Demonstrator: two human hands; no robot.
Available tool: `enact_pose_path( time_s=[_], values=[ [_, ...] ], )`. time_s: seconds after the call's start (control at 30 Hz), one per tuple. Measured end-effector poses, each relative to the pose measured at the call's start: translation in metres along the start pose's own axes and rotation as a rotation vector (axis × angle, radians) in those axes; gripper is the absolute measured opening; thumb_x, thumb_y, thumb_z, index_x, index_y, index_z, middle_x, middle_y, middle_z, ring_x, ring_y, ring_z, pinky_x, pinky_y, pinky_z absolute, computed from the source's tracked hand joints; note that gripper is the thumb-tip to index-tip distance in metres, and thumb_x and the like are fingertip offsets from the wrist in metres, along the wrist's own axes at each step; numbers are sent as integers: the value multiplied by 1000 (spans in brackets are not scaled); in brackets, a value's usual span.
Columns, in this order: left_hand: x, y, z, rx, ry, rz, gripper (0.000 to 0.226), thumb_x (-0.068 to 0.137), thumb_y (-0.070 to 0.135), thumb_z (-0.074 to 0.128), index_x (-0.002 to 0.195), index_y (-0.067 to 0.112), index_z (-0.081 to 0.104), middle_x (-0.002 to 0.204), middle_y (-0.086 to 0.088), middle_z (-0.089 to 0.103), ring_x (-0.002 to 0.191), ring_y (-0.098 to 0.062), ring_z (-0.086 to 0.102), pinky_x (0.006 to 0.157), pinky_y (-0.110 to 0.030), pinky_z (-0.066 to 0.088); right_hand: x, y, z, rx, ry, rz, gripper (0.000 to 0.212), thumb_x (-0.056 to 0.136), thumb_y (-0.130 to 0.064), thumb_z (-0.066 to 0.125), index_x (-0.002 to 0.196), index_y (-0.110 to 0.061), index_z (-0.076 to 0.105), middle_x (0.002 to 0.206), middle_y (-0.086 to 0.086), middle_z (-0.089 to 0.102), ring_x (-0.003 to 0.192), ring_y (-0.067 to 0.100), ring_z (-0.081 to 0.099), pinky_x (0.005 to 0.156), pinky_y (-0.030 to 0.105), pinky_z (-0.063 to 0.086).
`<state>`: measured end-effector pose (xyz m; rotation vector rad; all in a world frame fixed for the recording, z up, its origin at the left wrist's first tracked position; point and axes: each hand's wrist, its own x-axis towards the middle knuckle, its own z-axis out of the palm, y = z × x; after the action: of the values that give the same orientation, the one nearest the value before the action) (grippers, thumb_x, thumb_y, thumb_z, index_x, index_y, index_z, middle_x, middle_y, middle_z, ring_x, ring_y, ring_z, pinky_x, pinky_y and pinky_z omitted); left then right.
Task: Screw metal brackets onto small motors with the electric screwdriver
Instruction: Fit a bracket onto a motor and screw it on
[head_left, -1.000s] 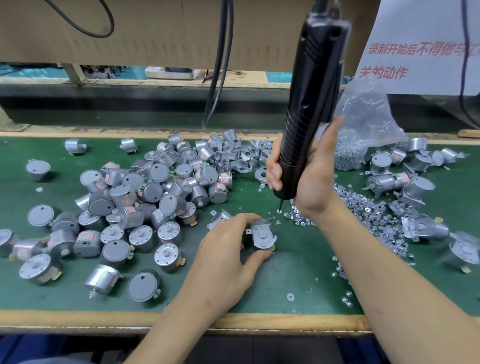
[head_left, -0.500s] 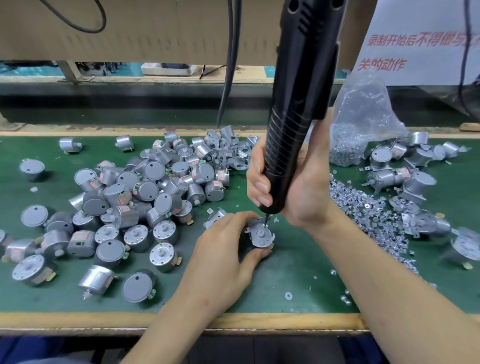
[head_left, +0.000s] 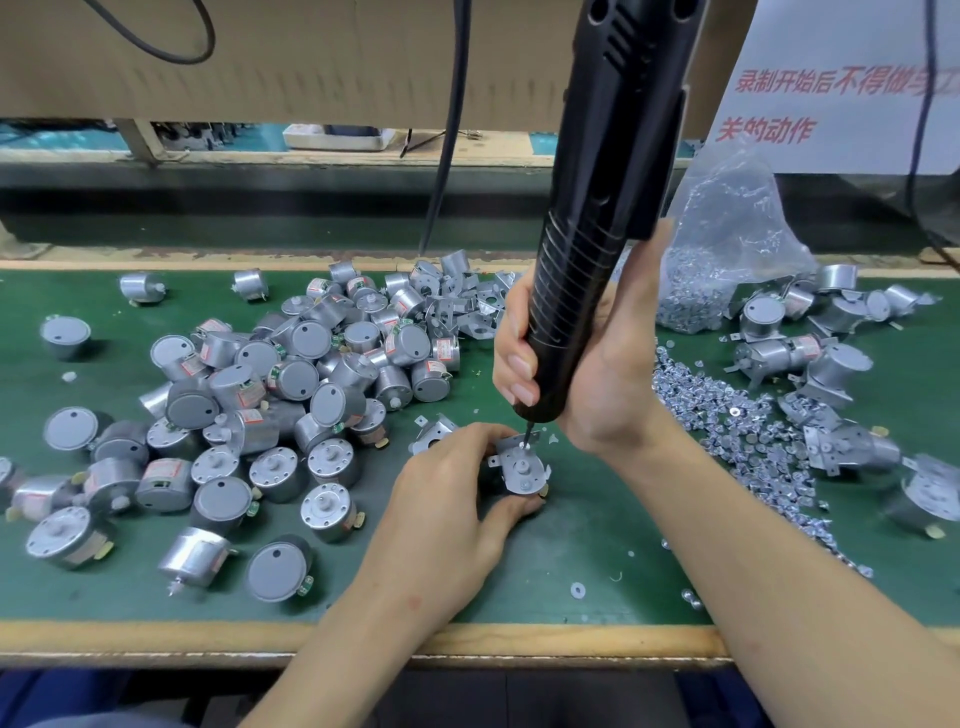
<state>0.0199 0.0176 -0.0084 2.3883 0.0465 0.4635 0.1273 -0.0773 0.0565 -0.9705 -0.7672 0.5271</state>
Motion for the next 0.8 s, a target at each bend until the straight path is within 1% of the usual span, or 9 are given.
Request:
enact_pose_path(
  time_s=[0.07,0.13,0.17,0.27,0.3,0.43,0.57,0.67,0.8],
  values=[
    [0,0,0,-7,6,0,39,76,29,84,109,25,64,83,33,51,79,19,48,72,0,33,0,0,-2,16,13,18,89,81,-89,6,62,-20,57,49,-1,47,37,17,40,44,22,34],
    [1,0,0,-8,10,0,39,76,29,84,109,25,64,81,34,51,79,19,49,72,0,33,1,0,-3,24,20,23,85,83,-78,0,62,-20,58,48,0,47,37,17,39,44,22,34],
    [1,0,0,-9,12,1,39,76,29,84,109,25,64,80,34,50,79,19,49,72,0,33,1,0,-2,23,20,25,86,82,-78,0,62,-20,59,48,0,47,37,17,39,44,22,34],
    [1,0,0,-17,15,-4,39,75,29,85,108,25,65,79,36,50,77,19,49,71,1,32,1,0,-1,-1,14,17,89,79,-91,6,62,-20,58,49,-1,47,38,17,40,45,23,35],
    [1,0,0,-19,17,-4,39,75,28,85,107,25,65,78,36,50,77,19,49,70,1,33,1,1,0,-1,14,19,89,78,-91,6,62,-20,58,49,-1,47,38,17,39,44,23,34],
    [1,1,0,-20,20,-7,38,74,29,85,106,25,65,77,36,51,76,18,50,70,1,33,2,2,0,10,19,32,84,83,-75,-1,60,-18,57,48,1,46,37,18,38,44,27,29],
    [1,0,0,-28,24,-12,38,74,28,86,106,24,65,71,35,52,76,18,51,68,2,32,2,3,-1,15,18,46,83,81,-77,0,60,-19,56,48,1,45,38,18,37,44,30,27],
    [1,1,0,-34,24,-11,38,74,28,86,106,25,65,80,39,56,77,18,51,69,1,33,2,3,-1,16,16,40,84,82,-77,1,61,-18,56,48,1,46,38,18,38,44,28,28],
    [1,2,-1,-24,26,-8,39,74,29,86,107,24,66,72,36,50,76,17,51,68,1,33,3,5,0,16,14,38,84,81,-78,5,61,-15,56,48,3,46,38,18,38,43,24,32]
  ],
)
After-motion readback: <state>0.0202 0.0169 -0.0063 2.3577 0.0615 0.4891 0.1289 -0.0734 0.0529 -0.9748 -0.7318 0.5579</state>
